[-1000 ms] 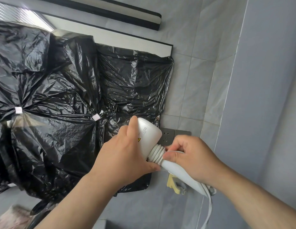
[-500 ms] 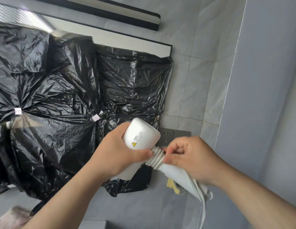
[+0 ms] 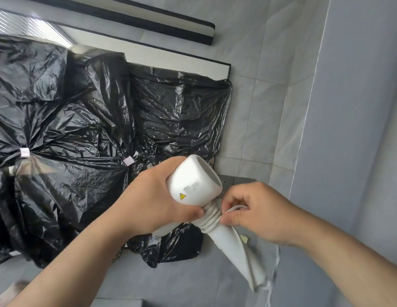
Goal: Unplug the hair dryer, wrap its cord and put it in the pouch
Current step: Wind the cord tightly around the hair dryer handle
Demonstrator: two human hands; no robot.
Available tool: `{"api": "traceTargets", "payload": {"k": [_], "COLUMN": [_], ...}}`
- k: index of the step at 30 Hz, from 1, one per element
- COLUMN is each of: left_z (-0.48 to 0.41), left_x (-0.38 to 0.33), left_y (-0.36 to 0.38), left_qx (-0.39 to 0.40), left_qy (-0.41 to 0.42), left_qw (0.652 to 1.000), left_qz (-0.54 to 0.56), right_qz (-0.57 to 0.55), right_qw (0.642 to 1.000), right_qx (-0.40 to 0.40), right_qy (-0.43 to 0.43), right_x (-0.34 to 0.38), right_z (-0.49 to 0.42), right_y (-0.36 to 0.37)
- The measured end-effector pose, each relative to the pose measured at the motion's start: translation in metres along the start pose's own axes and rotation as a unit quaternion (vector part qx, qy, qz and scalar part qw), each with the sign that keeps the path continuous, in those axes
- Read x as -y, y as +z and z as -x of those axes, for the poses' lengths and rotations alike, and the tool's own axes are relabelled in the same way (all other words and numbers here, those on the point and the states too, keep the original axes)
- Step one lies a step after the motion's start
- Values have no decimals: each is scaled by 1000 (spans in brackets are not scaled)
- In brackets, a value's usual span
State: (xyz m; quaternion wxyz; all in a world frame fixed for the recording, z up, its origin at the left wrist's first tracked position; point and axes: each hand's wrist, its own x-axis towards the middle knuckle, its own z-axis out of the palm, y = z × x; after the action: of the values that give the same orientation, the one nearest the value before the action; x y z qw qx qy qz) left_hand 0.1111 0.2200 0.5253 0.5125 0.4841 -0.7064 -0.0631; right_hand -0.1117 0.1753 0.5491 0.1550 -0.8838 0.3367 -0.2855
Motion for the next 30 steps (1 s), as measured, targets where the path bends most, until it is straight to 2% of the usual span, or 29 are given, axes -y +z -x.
{"api": "traceTargets", "payload": {"k": [3,7,12,17,21,24,26,27,30], "left_z": [-1,1,2,1,1,5,7,8,8], "left_x": [8,12,12,15,22,26,29,30,31], "left_y": [-2,-3,4,9,16,22,26,28,31], "left_qx": [12,47,43,30,22,10,3,-5,-39], "left_qy": [8,0,-19,-42,-65,-92,-110,-118,-135], "left_qw": [996,976,966,954,944,934,928,925,919], "left_qz": [91,211,253,295,322,344,356,361,367], "right_qz": [-136,-279,-395,-529,-632,-737,-769,-766,-737], "right_qw": [990,958,915,846,771,667,625,624,652], "right_qx": [34,53,82,70,64,87,100,99,61], "right_qy": [-24,-24,-7,14,50,64,94,117,165], "right_x": [0,-1,-12,-18,-27,-32,-35,-36,-36], "right_z": [3,4,-5,-13,-19,-17,-15,-14,-12], "right_y": [-1,4,9,25,42,55,64,69,79]}}
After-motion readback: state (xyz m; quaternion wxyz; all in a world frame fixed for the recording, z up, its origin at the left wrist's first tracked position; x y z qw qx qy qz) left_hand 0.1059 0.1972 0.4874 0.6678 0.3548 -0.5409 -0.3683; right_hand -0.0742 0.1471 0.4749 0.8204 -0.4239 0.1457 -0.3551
